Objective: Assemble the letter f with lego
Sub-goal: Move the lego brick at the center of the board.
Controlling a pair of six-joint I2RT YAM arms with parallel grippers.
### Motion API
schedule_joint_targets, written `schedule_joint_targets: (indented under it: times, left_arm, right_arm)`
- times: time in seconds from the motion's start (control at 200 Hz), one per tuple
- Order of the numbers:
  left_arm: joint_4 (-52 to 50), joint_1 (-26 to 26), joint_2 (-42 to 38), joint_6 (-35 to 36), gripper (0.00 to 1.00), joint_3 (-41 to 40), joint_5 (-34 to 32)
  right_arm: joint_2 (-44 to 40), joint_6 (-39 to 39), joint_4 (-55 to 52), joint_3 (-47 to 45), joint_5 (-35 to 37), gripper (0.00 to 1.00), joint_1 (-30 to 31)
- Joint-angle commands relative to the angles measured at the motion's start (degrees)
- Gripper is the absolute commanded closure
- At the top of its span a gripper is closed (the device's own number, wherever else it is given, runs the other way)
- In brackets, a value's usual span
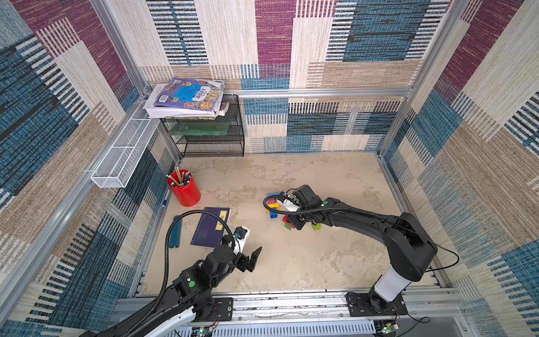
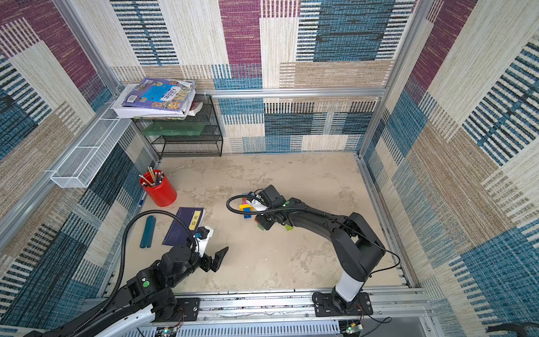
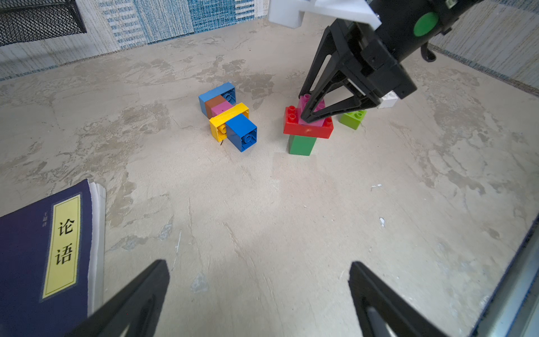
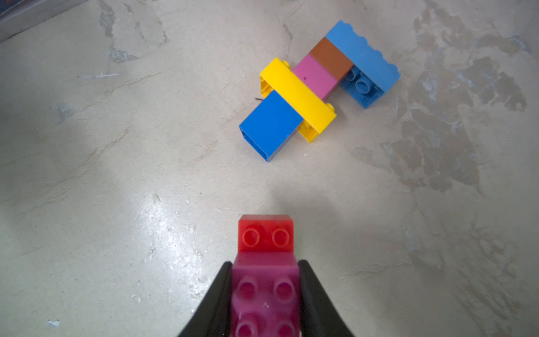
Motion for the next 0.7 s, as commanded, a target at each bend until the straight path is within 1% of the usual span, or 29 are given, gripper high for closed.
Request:
schedule_joint_targets:
  times: [0.0,0.476,0.576,0.696]
  left_arm:
    - [1.2,0.0,0.1,-0.3,0.01,0.0,-0.2]
    - [1.1,0.0,0.1,-0.3,0.01,0.1,-0.3]
    - [1.2,0.0,0.1,-0.2,0.01,0.2,0.0]
    - [1.5,0.0,0.2,0.3,0.01,0.2,1.3]
  right_arm:
    - [0.8,-0.2,-0.6,0.2,-0.5,0.70,0.2]
    - [-2.4,1.1,0.5,1.5,-0.8,0.52,0.0]
    - [-3.3,1.5,0.1,1.7,-1.0,0.51,-0.1]
    - [-5.8,4.1,0.1,1.2,-0.1,0.50,-0.9]
